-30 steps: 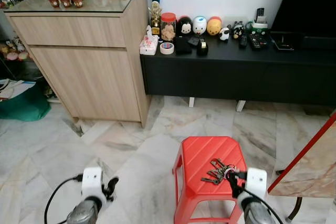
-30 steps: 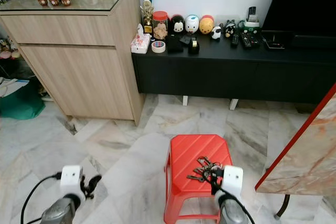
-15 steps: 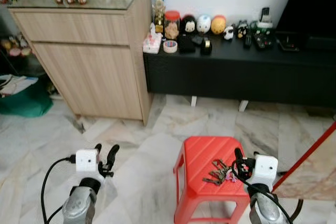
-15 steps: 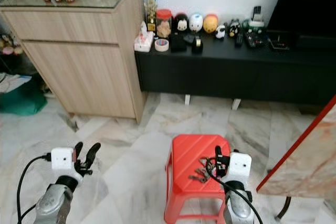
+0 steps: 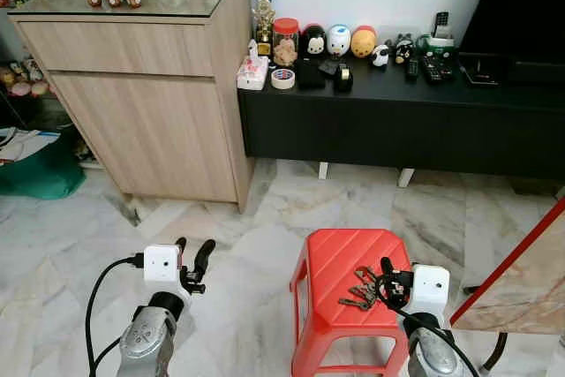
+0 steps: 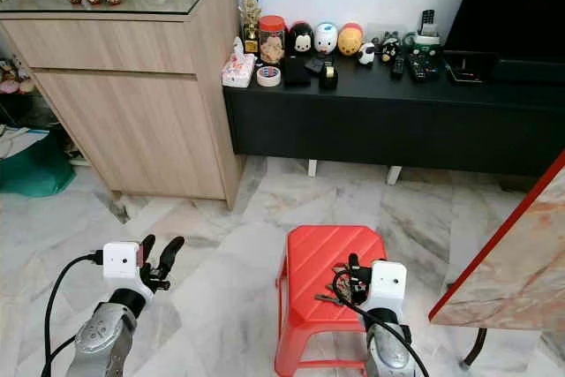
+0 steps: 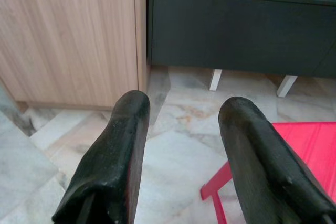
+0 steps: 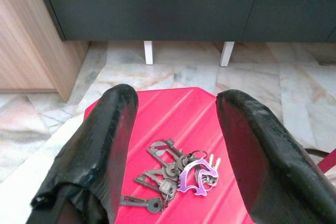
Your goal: Hang keys on a hook
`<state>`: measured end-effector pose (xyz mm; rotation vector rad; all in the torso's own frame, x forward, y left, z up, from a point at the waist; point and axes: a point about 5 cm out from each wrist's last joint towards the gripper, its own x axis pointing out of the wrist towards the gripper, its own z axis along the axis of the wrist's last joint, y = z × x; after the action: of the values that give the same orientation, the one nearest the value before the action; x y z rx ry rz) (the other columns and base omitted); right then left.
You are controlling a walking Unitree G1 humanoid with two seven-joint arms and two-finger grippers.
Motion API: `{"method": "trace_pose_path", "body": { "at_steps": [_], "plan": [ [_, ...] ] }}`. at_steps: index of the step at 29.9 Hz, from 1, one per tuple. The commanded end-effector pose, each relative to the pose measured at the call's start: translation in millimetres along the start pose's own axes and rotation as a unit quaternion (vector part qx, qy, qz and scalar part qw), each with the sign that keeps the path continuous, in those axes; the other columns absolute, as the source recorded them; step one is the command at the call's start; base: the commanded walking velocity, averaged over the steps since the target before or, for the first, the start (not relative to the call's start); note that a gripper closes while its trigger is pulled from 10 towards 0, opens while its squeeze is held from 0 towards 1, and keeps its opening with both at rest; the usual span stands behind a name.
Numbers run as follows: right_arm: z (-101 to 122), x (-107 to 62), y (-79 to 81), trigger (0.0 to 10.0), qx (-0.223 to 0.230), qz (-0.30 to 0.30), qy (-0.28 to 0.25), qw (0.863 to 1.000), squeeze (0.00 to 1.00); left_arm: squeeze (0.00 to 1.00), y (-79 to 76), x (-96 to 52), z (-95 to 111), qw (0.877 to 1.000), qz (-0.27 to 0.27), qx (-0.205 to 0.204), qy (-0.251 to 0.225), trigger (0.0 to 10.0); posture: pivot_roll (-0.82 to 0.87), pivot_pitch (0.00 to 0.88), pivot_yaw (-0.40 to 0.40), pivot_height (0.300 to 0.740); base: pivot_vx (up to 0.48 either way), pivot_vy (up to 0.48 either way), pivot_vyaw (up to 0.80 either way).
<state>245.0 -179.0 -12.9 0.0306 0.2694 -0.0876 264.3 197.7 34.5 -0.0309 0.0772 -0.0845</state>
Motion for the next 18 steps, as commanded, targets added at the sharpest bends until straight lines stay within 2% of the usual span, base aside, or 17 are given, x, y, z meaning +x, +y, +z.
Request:
{"method": "trace_pose_path", "body": {
  "at_steps": [1, 3, 18],
  "plan": [
    [-3.5, -1.0, 0.7, 10.0, -0.004, 0.002, 0.012, 1.000, 0.00, 0.00, 0.4, -0.5, 1.5, 1.000, -0.001, 0.004, 0.002, 10.0, -0.01, 0.010, -0.011, 0.705, 0.000, 0.000, 0.00],
    [-6.9, -2.1, 0.5, 10.0, -0.006, 0.003, 0.022, 1.000, 0.00, 0.00, 1.2, -1.8, 0.0, 1.000, -0.002, 0.004, 0.012, 10.0, 0.00, 0.011, -0.009, 0.691, 0.000, 0.000, 0.00],
    [-12.0, -1.8, 3.1, 10.0, -0.006, 0.011, 0.045, 0.999, 0.00, 0.00, -0.3, -3.5, -4.4, 0.999, -0.014, 0.006, 0.031, 10.0, 0.00, 0.012, -0.004, 0.686, 0.000, 0.000, 0.00]
  ]
}}
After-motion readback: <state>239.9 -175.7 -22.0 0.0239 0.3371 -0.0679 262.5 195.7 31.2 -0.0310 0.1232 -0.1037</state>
